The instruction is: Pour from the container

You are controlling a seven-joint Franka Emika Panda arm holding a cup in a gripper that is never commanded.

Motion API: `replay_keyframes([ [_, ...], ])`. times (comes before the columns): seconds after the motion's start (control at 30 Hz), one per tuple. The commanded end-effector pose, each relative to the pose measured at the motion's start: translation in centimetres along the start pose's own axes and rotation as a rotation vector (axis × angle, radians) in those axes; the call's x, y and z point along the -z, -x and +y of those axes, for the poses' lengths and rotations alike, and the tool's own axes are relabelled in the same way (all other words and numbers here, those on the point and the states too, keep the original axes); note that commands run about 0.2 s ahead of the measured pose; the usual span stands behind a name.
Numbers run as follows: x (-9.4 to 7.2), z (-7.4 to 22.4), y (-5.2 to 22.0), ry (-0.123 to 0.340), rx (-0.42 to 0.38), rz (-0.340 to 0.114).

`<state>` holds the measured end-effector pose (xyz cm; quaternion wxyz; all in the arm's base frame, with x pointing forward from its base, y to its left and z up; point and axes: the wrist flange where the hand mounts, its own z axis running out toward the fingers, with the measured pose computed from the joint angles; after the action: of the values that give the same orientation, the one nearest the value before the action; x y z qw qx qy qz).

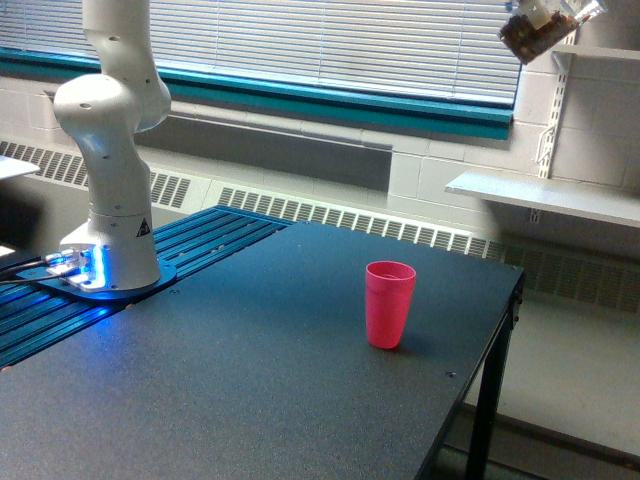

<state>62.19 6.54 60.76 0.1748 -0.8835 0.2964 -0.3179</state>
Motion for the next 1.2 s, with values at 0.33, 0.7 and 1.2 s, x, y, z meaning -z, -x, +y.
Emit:
replay_keyframes([
  [0.33,-5.3,4.6,5.3,0.131,0.148,-0.047],
  [0.7,-6.5,9.2,8.9,0.169,0.218,-0.091],
  [1.2,-5.3,14.5,13.1,0.215,0.298,-0.133],
])
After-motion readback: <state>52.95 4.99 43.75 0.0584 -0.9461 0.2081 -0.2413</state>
